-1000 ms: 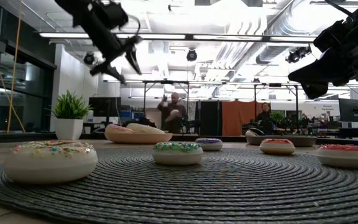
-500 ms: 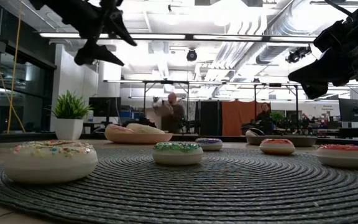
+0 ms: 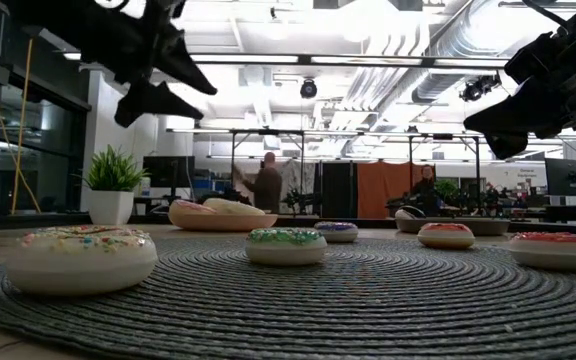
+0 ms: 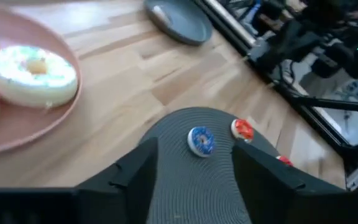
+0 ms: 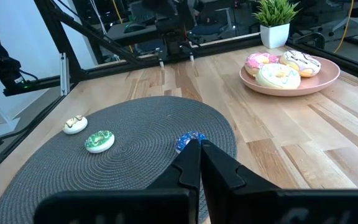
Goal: Pick & Place donuts
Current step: Put the top small orange donut on the gray plate
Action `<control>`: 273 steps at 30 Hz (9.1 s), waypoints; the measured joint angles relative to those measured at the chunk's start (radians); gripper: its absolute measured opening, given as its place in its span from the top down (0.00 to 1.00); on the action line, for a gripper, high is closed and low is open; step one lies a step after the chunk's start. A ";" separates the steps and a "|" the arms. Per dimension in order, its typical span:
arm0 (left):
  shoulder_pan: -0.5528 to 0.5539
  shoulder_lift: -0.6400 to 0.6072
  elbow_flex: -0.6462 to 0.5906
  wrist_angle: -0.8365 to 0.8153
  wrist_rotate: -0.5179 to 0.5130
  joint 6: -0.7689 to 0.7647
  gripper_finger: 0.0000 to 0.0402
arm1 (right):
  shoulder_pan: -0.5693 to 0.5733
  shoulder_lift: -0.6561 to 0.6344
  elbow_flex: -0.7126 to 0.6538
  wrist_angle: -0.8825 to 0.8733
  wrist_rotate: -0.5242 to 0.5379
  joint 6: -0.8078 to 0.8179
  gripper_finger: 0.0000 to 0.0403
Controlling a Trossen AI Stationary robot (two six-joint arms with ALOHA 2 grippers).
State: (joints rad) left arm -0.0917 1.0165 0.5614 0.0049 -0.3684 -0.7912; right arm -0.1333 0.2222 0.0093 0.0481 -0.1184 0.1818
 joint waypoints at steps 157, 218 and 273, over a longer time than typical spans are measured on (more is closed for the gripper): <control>0.000 -1.006 -0.546 0.039 0.097 1.070 1.00 | -0.097 0.364 0.433 -0.663 -0.167 0.709 0.88; 0.000 -1.006 -0.546 0.043 0.097 1.071 1.00 | 0.062 1.105 0.287 0.216 -0.237 0.985 0.41; 0.000 -1.006 -0.546 0.044 0.097 1.070 1.00 | 0.062 1.213 0.298 0.314 -0.281 0.962 0.84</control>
State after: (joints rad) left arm -0.0921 0.0105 0.0154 0.0490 -0.2714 0.2792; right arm -0.0711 1.4357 0.3069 0.3625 -0.3998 1.1435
